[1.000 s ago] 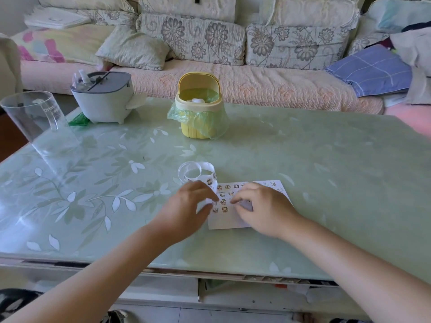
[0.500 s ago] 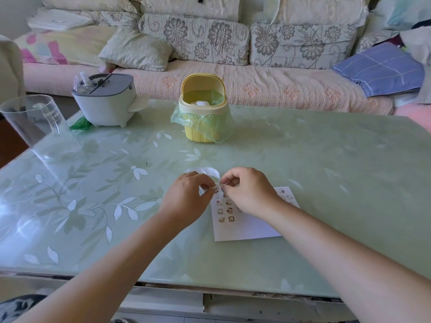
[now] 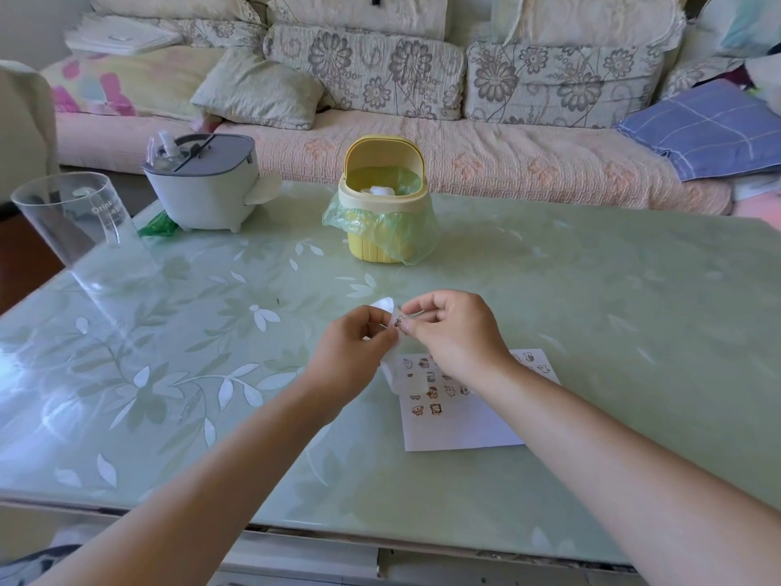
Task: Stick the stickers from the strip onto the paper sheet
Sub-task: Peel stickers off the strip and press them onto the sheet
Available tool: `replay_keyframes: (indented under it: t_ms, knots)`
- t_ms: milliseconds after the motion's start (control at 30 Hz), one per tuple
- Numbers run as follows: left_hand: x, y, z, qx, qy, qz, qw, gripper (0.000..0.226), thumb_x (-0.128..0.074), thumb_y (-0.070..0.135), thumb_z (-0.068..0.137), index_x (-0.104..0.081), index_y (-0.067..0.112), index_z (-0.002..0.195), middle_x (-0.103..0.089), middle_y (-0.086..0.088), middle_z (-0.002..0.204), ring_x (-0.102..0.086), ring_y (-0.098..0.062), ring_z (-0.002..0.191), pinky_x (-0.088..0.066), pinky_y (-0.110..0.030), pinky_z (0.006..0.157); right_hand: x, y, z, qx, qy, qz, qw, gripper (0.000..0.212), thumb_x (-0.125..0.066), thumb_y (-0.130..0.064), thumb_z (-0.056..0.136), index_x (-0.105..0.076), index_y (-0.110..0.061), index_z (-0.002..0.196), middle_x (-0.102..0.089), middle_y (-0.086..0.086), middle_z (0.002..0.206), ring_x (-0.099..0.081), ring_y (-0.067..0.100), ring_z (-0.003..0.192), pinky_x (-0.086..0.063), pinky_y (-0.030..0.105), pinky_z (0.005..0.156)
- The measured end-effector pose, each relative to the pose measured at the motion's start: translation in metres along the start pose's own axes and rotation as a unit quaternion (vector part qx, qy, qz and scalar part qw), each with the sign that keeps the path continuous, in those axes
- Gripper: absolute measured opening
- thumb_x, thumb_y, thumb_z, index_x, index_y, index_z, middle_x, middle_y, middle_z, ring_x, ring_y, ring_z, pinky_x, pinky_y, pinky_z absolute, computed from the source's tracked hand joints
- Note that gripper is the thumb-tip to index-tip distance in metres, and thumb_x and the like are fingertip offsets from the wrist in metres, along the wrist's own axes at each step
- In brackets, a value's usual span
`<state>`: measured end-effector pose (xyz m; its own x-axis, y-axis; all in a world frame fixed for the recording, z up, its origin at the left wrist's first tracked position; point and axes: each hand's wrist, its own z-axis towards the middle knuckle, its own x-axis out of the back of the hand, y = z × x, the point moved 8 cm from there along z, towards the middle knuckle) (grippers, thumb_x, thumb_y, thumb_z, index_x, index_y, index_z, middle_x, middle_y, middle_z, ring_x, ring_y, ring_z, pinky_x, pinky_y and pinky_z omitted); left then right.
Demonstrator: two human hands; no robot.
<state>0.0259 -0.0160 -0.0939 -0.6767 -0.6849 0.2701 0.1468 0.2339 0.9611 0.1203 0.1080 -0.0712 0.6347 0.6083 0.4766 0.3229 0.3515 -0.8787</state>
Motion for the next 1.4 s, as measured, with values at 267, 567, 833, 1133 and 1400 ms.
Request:
replay_keyframes:
  t_ms: [267, 567, 833, 1133, 1400]
  knots:
    - [0.006, 0.003, -0.005, 0.052, -0.003, -0.038, 0.998, 0.019, -0.054, 0.023, 0.091, -0.064, 0.014, 0.078, -0.066, 0.0, 0.082, -0.05, -0.014, 0.06, -0.038, -0.02, 0.055, 0.0, -0.023, -0.01, 0.122, -0.01, -0.108, 0.986, 0.003, -0.078, -0.037, 0.085, -0.077, -0.034, 0.086, -0.071, -0.019, 0.077, -0.055, -0.008, 0.058, -0.043, 0.021, 0.058]
    - [0.01, 0.0, -0.008, 0.085, 0.028, -0.034, 0.995, 0.022, -0.059, 0.026, 0.088, -0.073, 0.015, 0.075, -0.064, 0.017, 0.064, -0.051, -0.014, 0.057, -0.038, -0.021, 0.057, -0.003, -0.027, -0.016, 0.165, -0.009, -0.198, 0.966, 0.006, -0.074, -0.031, 0.087, -0.075, -0.036, 0.09, -0.07, -0.023, 0.079, -0.055, -0.011, 0.062, -0.033, 0.015, 0.055]
    - [0.012, -0.001, -0.009, 0.107, 0.03, -0.065, 0.992, 0.018, -0.062, 0.025, 0.087, -0.076, 0.016, 0.079, -0.069, 0.013, 0.07, -0.05, -0.014, 0.058, -0.036, -0.018, 0.052, -0.004, -0.031, -0.019, 0.207, 0.03, -0.214, 0.954, 0.01, -0.078, -0.028, 0.082, -0.077, -0.037, 0.088, -0.07, -0.02, 0.082, -0.051, -0.008, 0.061, -0.034, 0.012, 0.057]
    - [0.013, -0.007, -0.01, 0.134, 0.047, -0.07, 0.987, 0.021, -0.06, 0.024, 0.088, -0.075, 0.012, 0.078, -0.067, 0.013, 0.062, -0.051, -0.014, 0.057, -0.036, -0.021, 0.055, -0.008, -0.034, -0.02, 0.246, 0.046, -0.224, 0.942, 0.013, -0.08, -0.023, 0.08, -0.078, -0.035, 0.086, -0.069, -0.016, 0.087, -0.061, 0.008, 0.074, -0.048, 0.026, 0.06]
    - [0.014, -0.013, -0.005, 0.123, 0.062, -0.04, 0.99, 0.024, -0.058, 0.024, 0.087, -0.075, 0.014, 0.073, -0.066, 0.009, 0.064, -0.05, -0.017, 0.061, -0.042, -0.023, 0.06, -0.012, -0.03, -0.019, 0.227, 0.012, -0.221, 0.949, 0.006, -0.078, -0.029, 0.082, -0.074, -0.033, 0.079, -0.062, -0.014, 0.088, -0.051, 0.004, 0.061, -0.037, 0.023, 0.056]
